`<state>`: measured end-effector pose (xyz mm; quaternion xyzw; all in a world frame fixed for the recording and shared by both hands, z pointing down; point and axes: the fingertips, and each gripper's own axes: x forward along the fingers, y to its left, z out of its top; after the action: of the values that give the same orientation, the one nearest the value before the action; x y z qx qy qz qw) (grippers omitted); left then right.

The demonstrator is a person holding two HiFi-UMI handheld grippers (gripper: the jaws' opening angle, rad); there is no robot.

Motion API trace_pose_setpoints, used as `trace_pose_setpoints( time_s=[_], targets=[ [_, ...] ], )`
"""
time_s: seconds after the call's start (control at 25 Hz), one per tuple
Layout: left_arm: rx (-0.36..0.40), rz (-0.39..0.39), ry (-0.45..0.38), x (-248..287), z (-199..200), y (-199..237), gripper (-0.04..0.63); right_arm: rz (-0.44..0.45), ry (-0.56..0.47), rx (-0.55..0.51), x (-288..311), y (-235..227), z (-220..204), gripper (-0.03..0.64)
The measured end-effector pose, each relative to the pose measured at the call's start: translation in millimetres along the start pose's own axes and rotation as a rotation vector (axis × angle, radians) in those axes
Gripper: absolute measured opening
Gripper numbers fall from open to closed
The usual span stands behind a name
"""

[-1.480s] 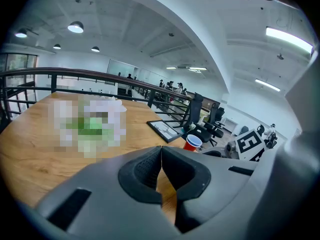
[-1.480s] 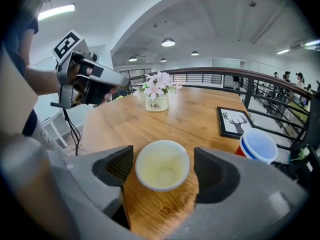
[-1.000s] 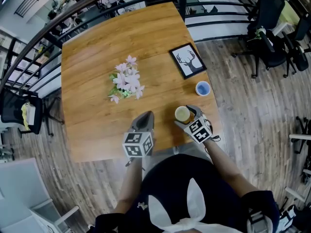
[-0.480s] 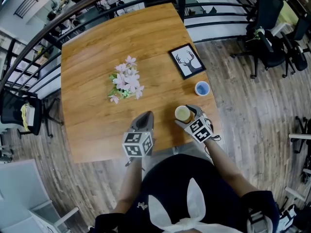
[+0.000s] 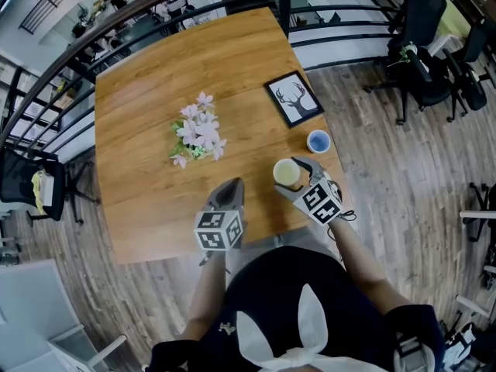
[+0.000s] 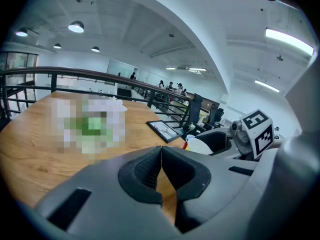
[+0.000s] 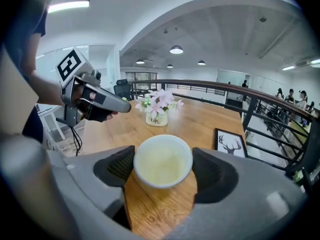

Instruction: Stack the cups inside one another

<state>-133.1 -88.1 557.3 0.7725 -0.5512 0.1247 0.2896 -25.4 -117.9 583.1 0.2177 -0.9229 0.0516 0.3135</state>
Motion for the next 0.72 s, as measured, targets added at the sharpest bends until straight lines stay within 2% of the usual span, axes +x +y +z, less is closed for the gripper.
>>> trace_pose_setpoints(
  time_s=[0.28, 0.44, 0.72],
  targets=[
    [0.014, -0.006, -0.014, 1.2, 8.5, -1.1, 0.020, 0.027, -0.058, -0.026, -20.6, 5.2, 36.7, 0.357],
    [0.019, -0.012, -0.013, 2.2, 10.7, -3.4, 0.020, 0.047, -0.106, 0.000, -31.4, 7.5, 53.9, 0.357],
    [0.023, -0.027, -0.004, 5.4, 8.2, -8.8, 0.020, 0.033, -0.121, -0.019, -40.5, 4.8, 63.6, 0.357]
  ],
)
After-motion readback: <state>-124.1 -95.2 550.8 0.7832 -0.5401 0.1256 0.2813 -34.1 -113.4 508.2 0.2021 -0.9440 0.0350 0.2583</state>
